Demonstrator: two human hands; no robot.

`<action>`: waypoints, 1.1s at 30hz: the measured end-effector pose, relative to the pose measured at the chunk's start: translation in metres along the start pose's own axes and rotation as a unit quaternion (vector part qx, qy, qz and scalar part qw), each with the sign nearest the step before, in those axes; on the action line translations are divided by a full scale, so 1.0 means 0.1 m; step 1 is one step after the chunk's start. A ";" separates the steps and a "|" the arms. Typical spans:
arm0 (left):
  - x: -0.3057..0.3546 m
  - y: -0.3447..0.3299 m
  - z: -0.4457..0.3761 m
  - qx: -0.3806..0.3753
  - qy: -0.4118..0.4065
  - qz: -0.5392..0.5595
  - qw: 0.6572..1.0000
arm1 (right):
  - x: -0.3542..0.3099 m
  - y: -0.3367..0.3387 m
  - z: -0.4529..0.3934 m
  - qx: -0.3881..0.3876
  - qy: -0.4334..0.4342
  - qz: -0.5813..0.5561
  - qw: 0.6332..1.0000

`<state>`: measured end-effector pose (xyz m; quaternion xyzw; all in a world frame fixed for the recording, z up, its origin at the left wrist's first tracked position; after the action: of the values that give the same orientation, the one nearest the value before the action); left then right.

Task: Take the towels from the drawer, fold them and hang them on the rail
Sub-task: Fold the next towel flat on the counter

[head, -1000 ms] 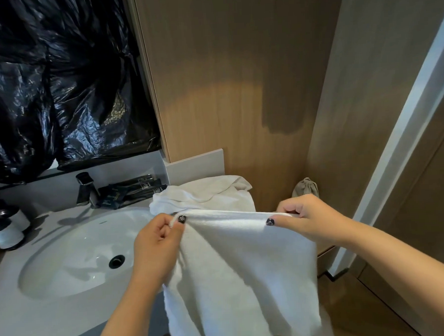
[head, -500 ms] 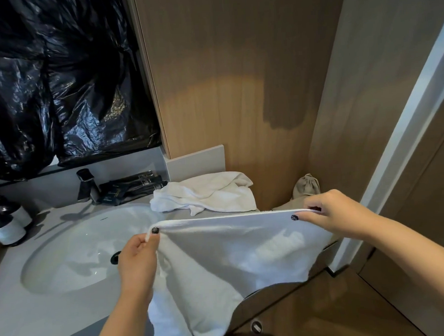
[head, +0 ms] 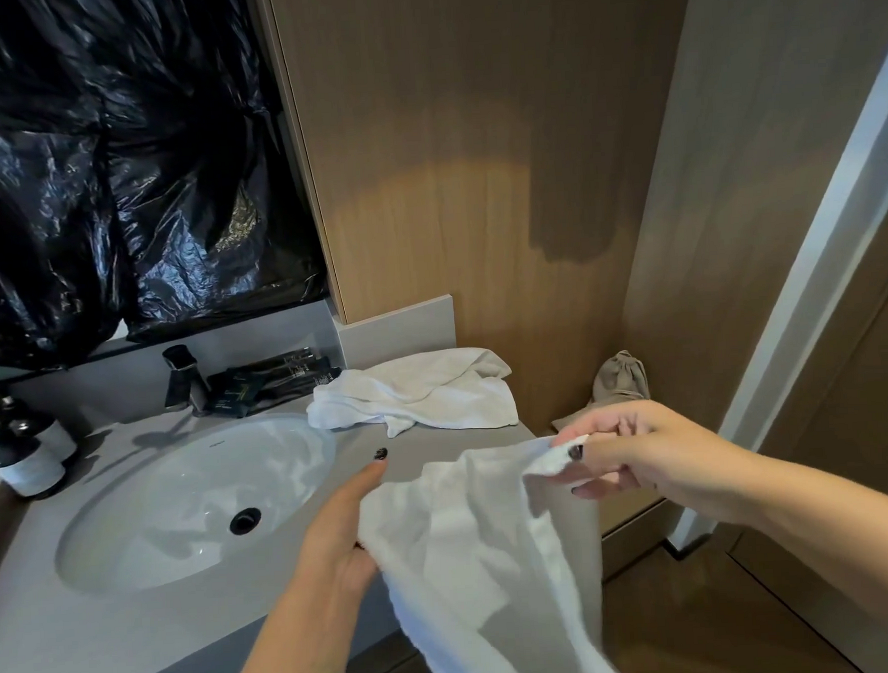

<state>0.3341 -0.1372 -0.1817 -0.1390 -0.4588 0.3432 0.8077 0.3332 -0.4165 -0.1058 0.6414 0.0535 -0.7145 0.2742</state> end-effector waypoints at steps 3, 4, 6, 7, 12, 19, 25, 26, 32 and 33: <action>-0.08 -0.20 0.08 -0.031 0.010 -0.023 0.999 | -0.11 -0.01 0.12 0.015 0.056 0.150 0.987; -0.10 -0.25 0.09 -0.036 0.003 -0.028 0.999 | -0.15 -0.02 0.14 0.033 0.072 0.210 0.974; -0.14 -0.35 0.12 -0.038 -0.011 -0.044 0.998 | -0.20 -0.05 0.17 0.076 0.123 0.344 0.928; -0.16 -0.40 0.13 -0.043 -0.010 -0.050 0.998 | -0.22 -0.07 0.17 0.100 0.158 0.402 0.896; -0.22 -0.60 0.24 -0.083 -0.014 -0.094 0.992 | -0.19 -0.34 0.08 0.149 0.282 0.355 0.879; -0.12 -0.69 0.41 -0.095 -0.136 -0.129 0.978 | -0.09 -0.66 -0.15 0.121 0.223 0.197 0.947; -0.06 -0.57 0.48 -0.058 -0.214 -0.114 0.969 | -0.01 -0.85 -0.20 0.036 0.212 0.196 0.957; -0.06 -0.53 0.49 -0.060 -0.214 -0.113 0.968 | -0.03 -0.87 -0.19 0.042 0.220 0.195 0.955; -0.02 -0.28 0.59 -0.119 -0.204 -0.205 0.950 | -0.07 -0.73 -0.26 0.176 0.204 0.158 0.950; -0.02 -0.25 0.61 -0.129 -0.204 -0.212 0.947 | -0.08 -0.70 -0.26 0.183 0.204 0.164 0.947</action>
<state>0.2932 -0.1623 -0.1368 -0.0688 -0.6727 0.1225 0.7264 0.3240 -0.3434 -0.1216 0.8126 -0.1298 -0.5108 0.2488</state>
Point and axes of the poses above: each hand's wrist, its own z-axis away from the middle knuckle, its own y-axis out of the back of the hand, x = y × z, the point moved 2 cm from there along -z, towards the middle knuckle, and after that the axes turned 6 degrees about z, right-handed, at the moved point
